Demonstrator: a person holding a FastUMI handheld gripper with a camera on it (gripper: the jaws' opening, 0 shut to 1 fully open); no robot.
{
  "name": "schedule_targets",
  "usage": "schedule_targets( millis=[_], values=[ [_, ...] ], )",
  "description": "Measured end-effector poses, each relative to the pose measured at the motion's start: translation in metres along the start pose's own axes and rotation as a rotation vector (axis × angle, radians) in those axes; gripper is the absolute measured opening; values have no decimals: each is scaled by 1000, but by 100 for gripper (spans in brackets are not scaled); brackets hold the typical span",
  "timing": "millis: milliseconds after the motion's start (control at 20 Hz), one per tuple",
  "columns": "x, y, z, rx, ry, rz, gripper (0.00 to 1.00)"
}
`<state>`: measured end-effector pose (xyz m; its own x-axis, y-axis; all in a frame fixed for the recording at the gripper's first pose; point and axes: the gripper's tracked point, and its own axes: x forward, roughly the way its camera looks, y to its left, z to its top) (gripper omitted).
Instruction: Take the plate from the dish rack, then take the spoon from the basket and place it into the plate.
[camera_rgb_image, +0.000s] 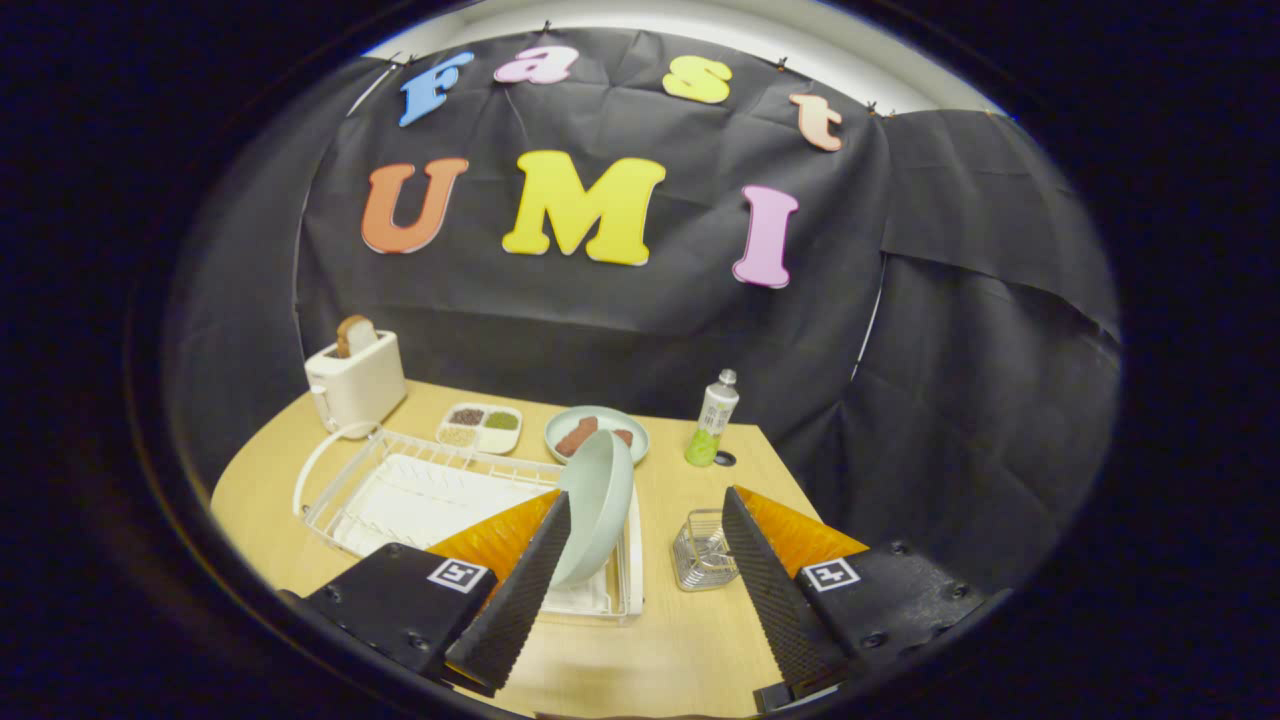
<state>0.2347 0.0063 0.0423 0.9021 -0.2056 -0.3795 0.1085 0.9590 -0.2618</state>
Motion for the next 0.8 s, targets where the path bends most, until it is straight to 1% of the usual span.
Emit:
schedule_targets(
  millis=[100,250,400,500,550,600,700,800],
  values=[
    [22,2,6,-22,75,-28,99],
    [51,6,18,-37,177,-57,93],
    [69,6,29,-58,252,-104,88],
    [79,9,23,-74,336,-117,81],
    [83,16,19,-69,376,-107,77],
    [84,19,17,-73,411,-106,76],
    [96,12,17,-84,440,-155,67],
    [102,8,8,-49,494,-190,57]
  ],
)
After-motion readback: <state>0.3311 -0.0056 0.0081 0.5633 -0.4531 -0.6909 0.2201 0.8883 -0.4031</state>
